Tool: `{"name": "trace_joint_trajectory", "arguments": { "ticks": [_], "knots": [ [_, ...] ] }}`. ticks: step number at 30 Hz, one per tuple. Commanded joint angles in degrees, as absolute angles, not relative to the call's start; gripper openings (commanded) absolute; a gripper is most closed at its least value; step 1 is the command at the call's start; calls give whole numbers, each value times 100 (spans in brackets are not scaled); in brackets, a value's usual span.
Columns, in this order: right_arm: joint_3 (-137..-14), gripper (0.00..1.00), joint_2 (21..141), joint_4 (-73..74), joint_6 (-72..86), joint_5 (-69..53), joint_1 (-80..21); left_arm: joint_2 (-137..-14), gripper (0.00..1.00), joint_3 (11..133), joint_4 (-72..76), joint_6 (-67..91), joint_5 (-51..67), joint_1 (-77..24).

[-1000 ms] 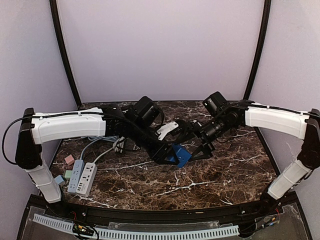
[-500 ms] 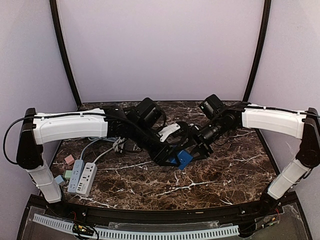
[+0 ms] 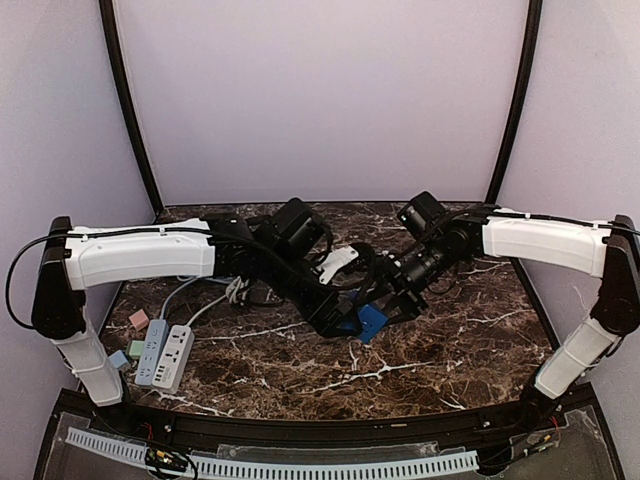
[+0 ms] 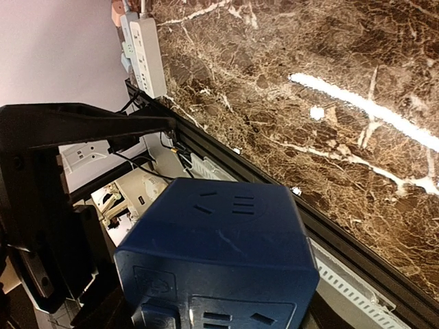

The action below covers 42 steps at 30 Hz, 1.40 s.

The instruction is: Insert the plug

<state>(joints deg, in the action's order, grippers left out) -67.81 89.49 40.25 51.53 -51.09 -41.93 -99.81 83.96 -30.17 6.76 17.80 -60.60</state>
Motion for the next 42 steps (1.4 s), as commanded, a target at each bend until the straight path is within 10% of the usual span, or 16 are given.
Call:
{"name": "trace_joint_trajectory", "arguments": {
  "ticks": [1,19,42],
  "knots": [
    [-6860,4,8910,4097,5098,-4657,-4190,-9299,99,7990,-3050,714,1313,-6065],
    [-6831,0,8473,4562,4838,-3260,-3604,-7299,99,6135,-4138,1548,-1415,-4840],
    [-6847,0,8172,5090,4588,-2840,-3534,-9965,93,7100,-4091,1427,-886,-3314]
  ]
}}
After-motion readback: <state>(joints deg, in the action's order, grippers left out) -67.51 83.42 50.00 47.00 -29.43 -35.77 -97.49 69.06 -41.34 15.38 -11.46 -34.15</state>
